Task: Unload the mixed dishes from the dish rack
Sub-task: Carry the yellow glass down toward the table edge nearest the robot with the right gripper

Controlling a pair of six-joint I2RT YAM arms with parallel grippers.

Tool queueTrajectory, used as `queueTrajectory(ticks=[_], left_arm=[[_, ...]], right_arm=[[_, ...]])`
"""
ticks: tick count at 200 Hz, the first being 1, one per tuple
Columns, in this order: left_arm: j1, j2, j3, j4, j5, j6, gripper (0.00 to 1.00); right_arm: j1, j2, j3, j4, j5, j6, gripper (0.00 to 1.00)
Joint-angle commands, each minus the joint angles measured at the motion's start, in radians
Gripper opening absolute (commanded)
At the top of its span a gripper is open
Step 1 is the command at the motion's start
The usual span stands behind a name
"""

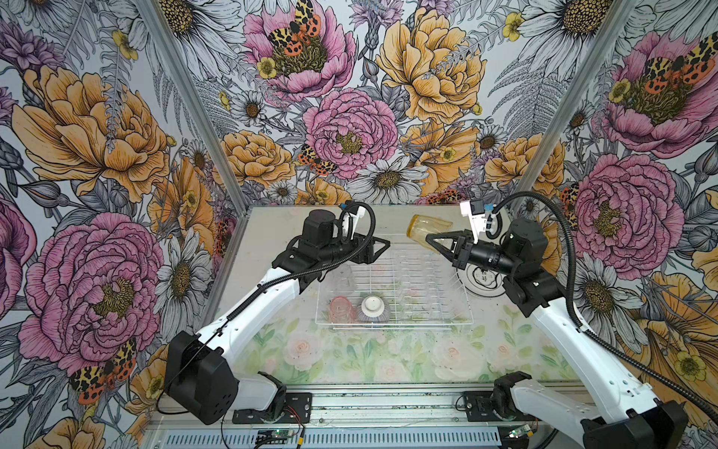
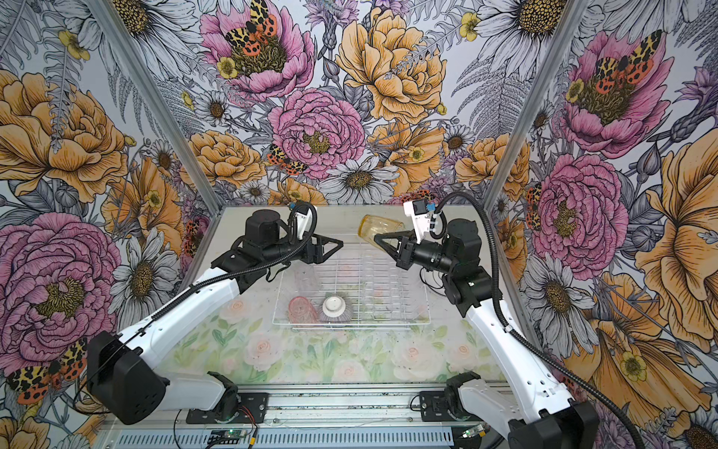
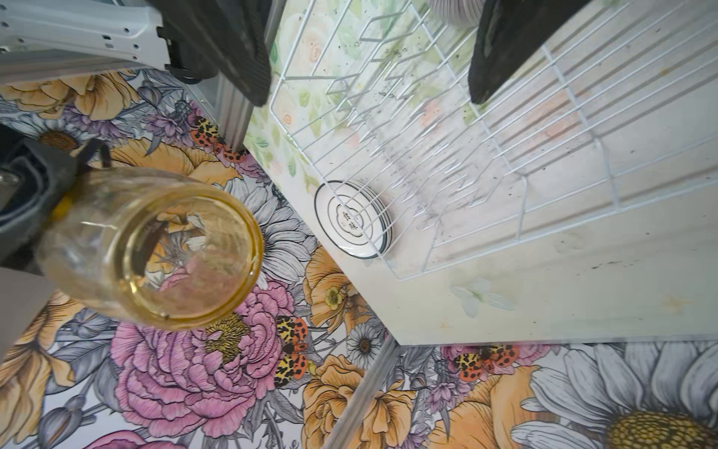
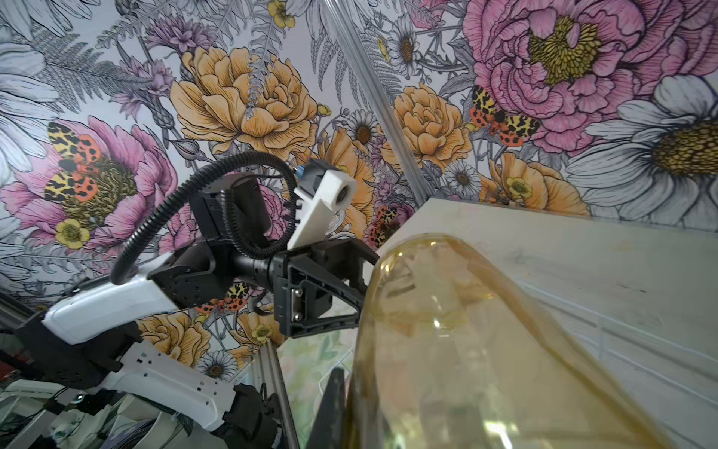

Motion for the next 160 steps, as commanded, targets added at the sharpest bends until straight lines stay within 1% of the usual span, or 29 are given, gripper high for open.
queueTrajectory(ticks=[1, 19, 37, 55, 83, 99, 121, 160], left_arm=[[0.005, -0.055, -0.008, -0.14, -0.192, 0.091, 0.81], [0.004, -0.083, -0.01, -0.201, -0.3, 0.115, 0.81], [0.01, -0.098, -0.012, -0.246, -0.367, 0.134, 0.81], [0.016, -0.104, -0.01, -0.278, -0.409, 0.14, 0.82], [0.036, -0.104, -0.008, -0.299, -0.43, 0.14, 0.82], [0.038, -0.104, -0.014, -0.298, -0.434, 0.142, 0.83], [0.039, -0.091, -0.02, -0.299, -0.448, 0.149, 0.84], [0.056, -0.069, -0.024, -0.299, -0.443, 0.14, 0.88]], right_arm=[[0.025, -0.06, 0.072, -0.369, 0.23, -0.203, 0.0], [0.087, -0.098, 0.136, -0.578, 0.405, -0.279, 0.0], [0.171, -0.112, 0.199, -0.75, 0.542, -0.312, 0.0], [0.277, -0.103, 0.243, -0.894, 0.617, -0.31, 0.0], [0.504, -0.089, 0.234, -1.027, 0.767, -0.257, 0.0], [0.637, -0.08, 0.187, -1.046, 0.802, -0.221, 0.0], [0.746, -0.029, 0.132, -1.044, 0.79, -0.171, 0.0], [0.835, 0.068, 0.046, -1.04, 0.791, -0.093, 0.0]])
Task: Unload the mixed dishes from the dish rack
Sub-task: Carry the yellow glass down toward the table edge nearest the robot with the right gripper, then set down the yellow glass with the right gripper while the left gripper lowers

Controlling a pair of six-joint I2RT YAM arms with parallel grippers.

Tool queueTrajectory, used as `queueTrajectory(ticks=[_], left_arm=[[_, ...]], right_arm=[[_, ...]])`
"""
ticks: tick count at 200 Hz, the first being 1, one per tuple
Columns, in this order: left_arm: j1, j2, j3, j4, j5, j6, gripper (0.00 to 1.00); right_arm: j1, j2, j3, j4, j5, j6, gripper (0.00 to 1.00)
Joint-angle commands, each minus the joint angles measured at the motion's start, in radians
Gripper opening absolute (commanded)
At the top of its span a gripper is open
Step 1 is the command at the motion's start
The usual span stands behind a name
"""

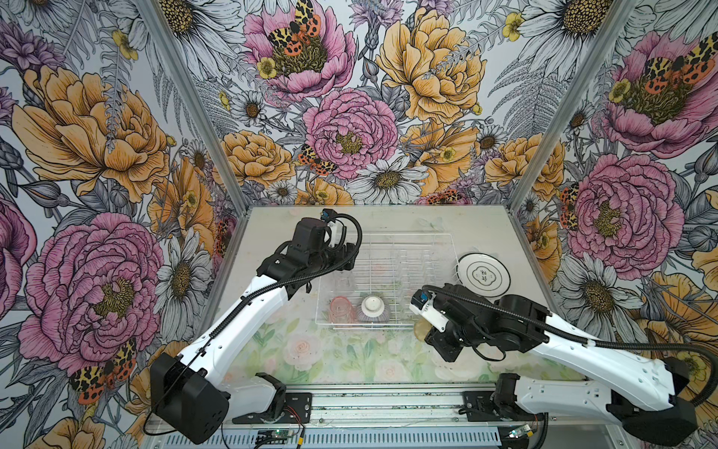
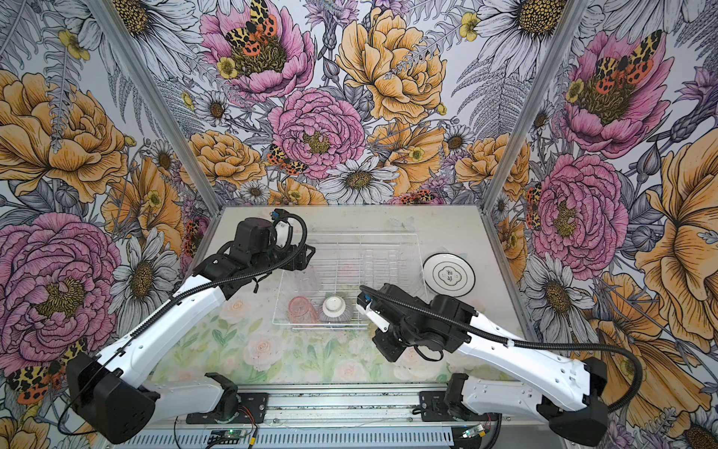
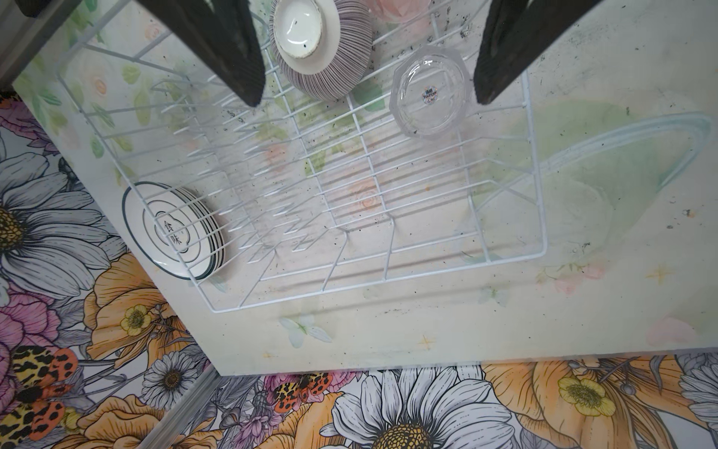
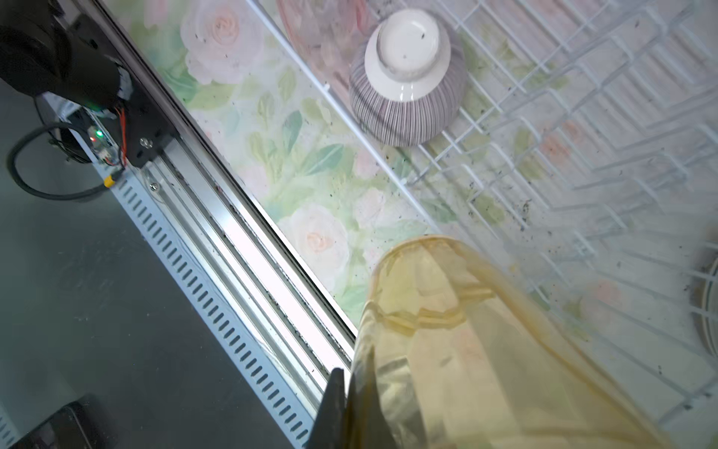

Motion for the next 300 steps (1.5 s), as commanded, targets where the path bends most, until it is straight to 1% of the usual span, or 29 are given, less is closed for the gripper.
queueTrajectory(ticks=[1, 17, 43, 61, 139, 188, 300], left_arm=[[0.016, 0.015, -0.014, -0.008, -0.022, 0.015, 0.88], [0.017, 0.018, -0.02, -0.008, -0.022, 0.012, 0.9], [0.028, 0.022, -0.028, -0.008, -0.014, 0.014, 0.91], [0.034, 0.023, -0.031, -0.007, -0.008, 0.015, 0.91], [0.06, 0.005, -0.058, -0.009, 0.012, 0.023, 0.91], [0.087, -0.006, -0.079, -0.008, 0.029, 0.026, 0.91], [0.092, 0.026, -0.071, -0.007, 0.058, 0.039, 0.91]], right_arm=[[0.036, 0.033, -0.033, -0.013, 0.039, 0.071, 0.0], [0.05, 0.057, -0.061, -0.006, 0.037, 0.094, 0.0], [0.051, 0.084, -0.108, 0.026, -0.009, 0.118, 0.0], [0.05, 0.118, -0.125, 0.028, -0.014, 0.121, 0.0], [0.029, 0.295, -0.119, 0.048, -0.034, 0.053, 0.0], [-0.022, 0.348, -0.115, 0.075, -0.076, 0.008, 0.0], [-0.034, 0.42, -0.115, 0.112, -0.094, 0.004, 0.0]])
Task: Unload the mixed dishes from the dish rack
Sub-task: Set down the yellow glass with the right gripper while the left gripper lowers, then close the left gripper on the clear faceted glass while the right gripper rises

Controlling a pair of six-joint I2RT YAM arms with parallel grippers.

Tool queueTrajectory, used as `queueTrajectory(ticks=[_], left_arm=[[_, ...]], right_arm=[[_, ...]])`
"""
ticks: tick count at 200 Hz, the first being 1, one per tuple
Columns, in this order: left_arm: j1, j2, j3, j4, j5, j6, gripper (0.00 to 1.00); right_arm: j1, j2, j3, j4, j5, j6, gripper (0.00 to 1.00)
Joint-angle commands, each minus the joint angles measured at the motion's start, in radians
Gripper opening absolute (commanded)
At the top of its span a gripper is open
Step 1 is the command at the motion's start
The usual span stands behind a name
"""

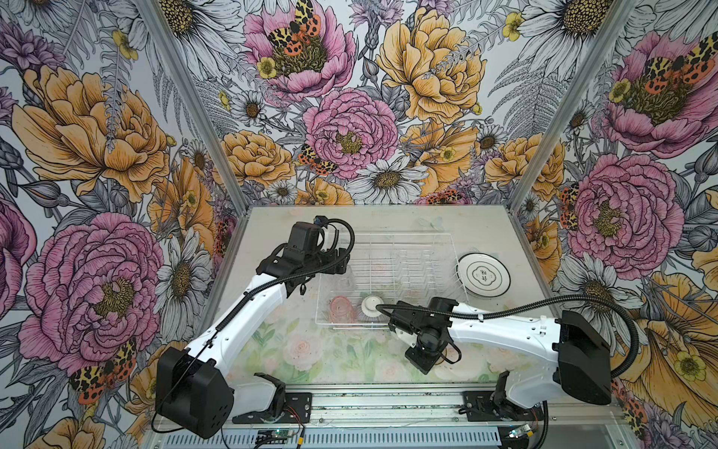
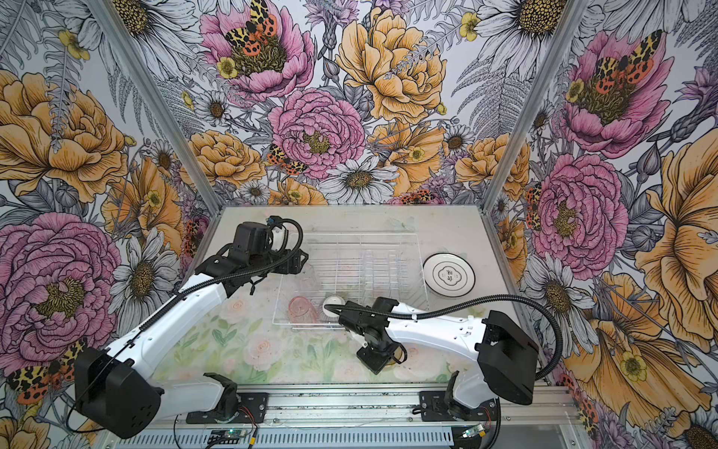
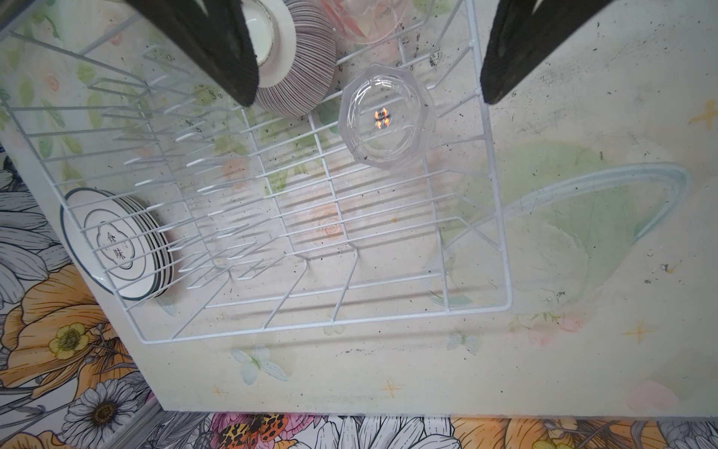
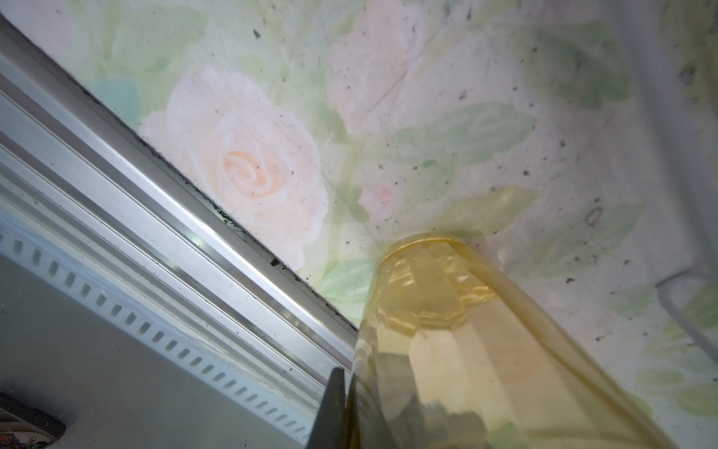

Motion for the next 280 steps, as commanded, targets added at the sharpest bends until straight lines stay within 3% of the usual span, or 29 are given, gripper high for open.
queueTrajectory(ticks=[1, 43, 120, 213, 248, 280], left_arm=[[0.009, 0.008, -0.001, 0.001, 0.028, 0.018, 0.91], [0.009, 0.01, 0.002, 0.001, 0.036, 0.021, 0.91], [0.003, 0.009, -0.01, -0.006, 0.047, 0.023, 0.94], [-0.071, 0.084, 0.042, -0.143, -0.065, 0.051, 0.99], [-0.101, 0.154, 0.097, -0.211, -0.168, 0.081, 0.99], [-0.109, 0.231, 0.137, -0.224, -0.168, 0.096, 0.99]], right_arm=[[-0.014, 0.021, 0.01, 0.026, 0.011, 0.007, 0.0], [-0.018, 0.017, 0.013, 0.026, 0.021, 0.009, 0.13], [-0.018, -0.032, 0.038, 0.024, 0.056, 0.017, 0.49], [-0.02, -0.282, 0.225, 0.043, 0.082, -0.018, 0.58], [-0.026, -0.325, 0.236, 0.06, 0.119, -0.028, 0.59], [-0.039, -0.363, 0.227, 0.061, 0.156, -0.027, 0.6]])
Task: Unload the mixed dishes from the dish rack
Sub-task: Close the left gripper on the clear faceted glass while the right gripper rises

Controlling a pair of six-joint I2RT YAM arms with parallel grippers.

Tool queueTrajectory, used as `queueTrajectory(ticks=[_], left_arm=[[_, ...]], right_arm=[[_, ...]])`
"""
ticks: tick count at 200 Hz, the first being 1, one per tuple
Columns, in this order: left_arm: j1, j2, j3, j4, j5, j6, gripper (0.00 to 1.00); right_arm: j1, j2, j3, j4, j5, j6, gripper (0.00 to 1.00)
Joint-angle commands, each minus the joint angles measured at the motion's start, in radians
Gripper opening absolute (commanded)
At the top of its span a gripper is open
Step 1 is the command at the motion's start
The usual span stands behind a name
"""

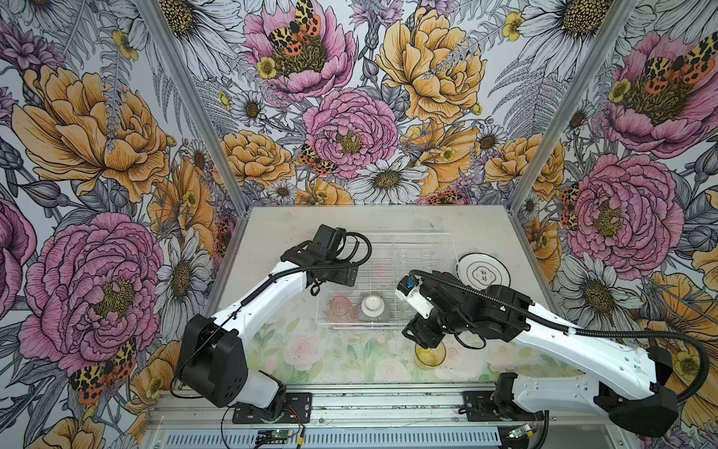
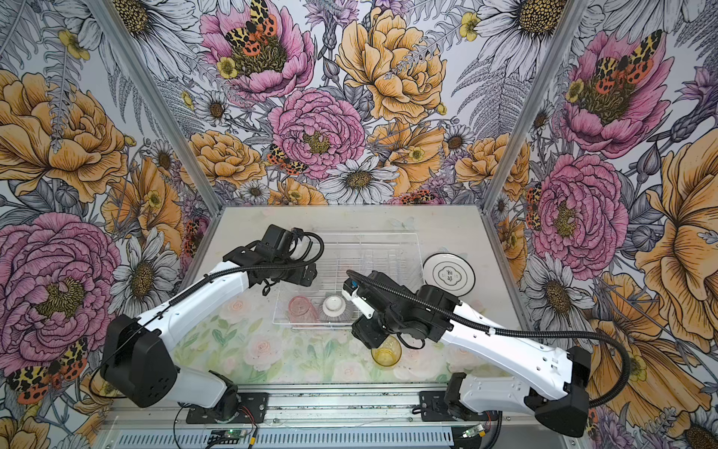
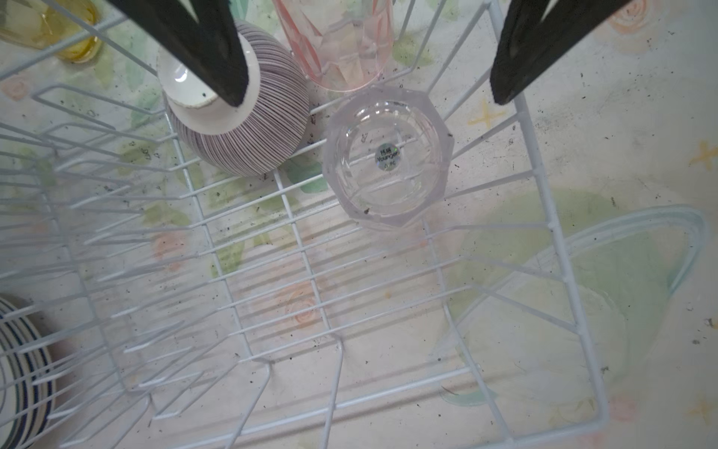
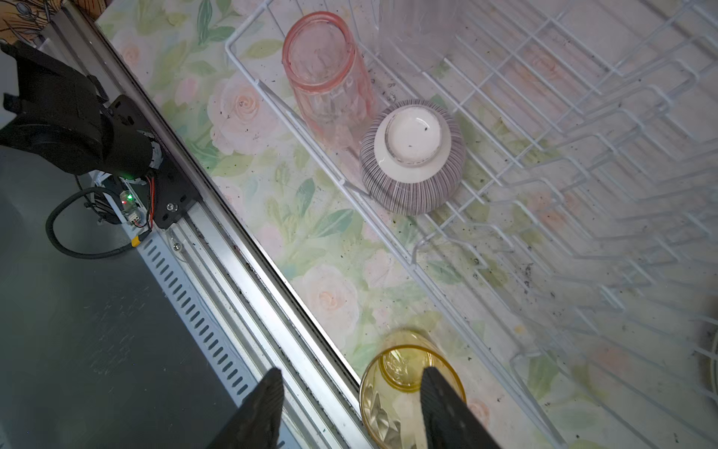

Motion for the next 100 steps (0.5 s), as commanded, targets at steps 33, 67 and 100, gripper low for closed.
queueTrajectory(ticks=[33, 67, 100], left_arm=[[-0.011, 0.102, 0.068, -0.037, -0.074, 0.03, 0.99], [-0.01, 0.153, 0.096, -0.036, -0.064, 0.038, 0.99], [-0.008, 0.199, 0.121, -0.036, -0.056, 0.046, 0.97]], right_arm=[[-0.026, -0.086, -0.002, 0.016, 0.086, -0.008, 0.61], [-0.038, -0.112, -0.017, 0.022, 0.106, -0.007, 0.62], [-0.05, -0.123, -0.032, 0.031, 0.114, -0.006, 0.62]])
